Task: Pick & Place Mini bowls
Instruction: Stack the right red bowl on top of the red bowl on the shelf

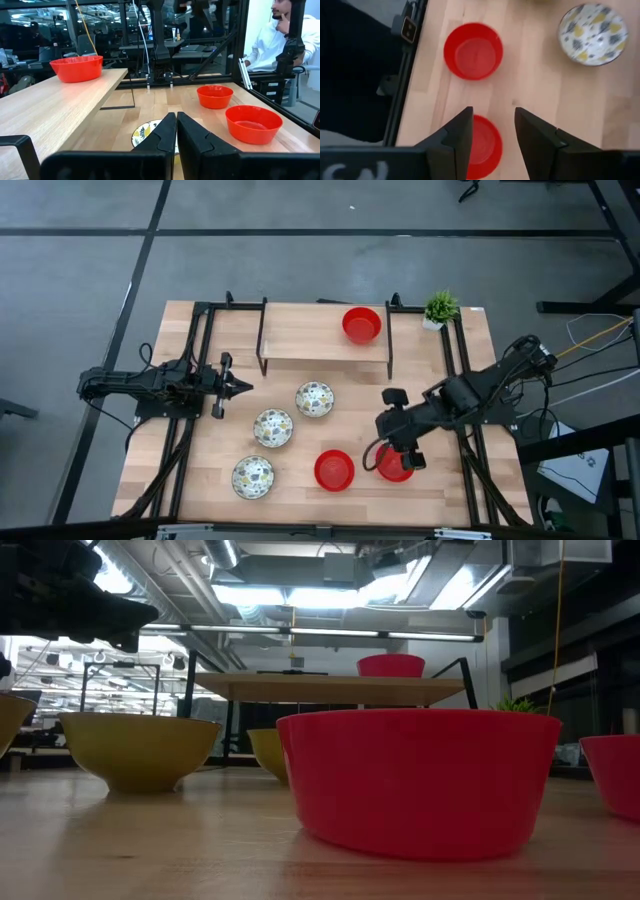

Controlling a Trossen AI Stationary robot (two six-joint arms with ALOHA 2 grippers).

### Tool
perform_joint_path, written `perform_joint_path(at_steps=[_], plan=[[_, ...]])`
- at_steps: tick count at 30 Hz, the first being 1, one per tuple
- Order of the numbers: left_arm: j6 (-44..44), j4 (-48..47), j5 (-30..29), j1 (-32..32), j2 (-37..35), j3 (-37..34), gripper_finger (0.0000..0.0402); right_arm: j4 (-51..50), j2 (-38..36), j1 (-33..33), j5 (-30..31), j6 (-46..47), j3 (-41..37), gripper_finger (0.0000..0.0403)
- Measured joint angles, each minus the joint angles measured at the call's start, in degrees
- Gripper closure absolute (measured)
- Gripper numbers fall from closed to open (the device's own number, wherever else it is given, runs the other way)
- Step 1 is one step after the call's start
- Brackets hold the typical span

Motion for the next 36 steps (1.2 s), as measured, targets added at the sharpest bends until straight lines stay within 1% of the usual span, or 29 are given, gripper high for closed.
perform_joint_path(at_steps=[14,22,36], plan=[[0.00,0.00,-0.01,-0.02,0.00,0.00,0.0393,-0.93,6.66,7.18,-0.01,12.01,0.00,0.0257],[0.00,0.00,0.00,0.00,0.00,0.00,0.0391,-3.67,9.78,9.34,0.02,18.45,-0.02,0.0257],[0.00,0.00,0.00,-0.02,0.00,0.00,0.0389,-3.69,16.53,11.51,0.04,24.50,-0.04,0.0257]])
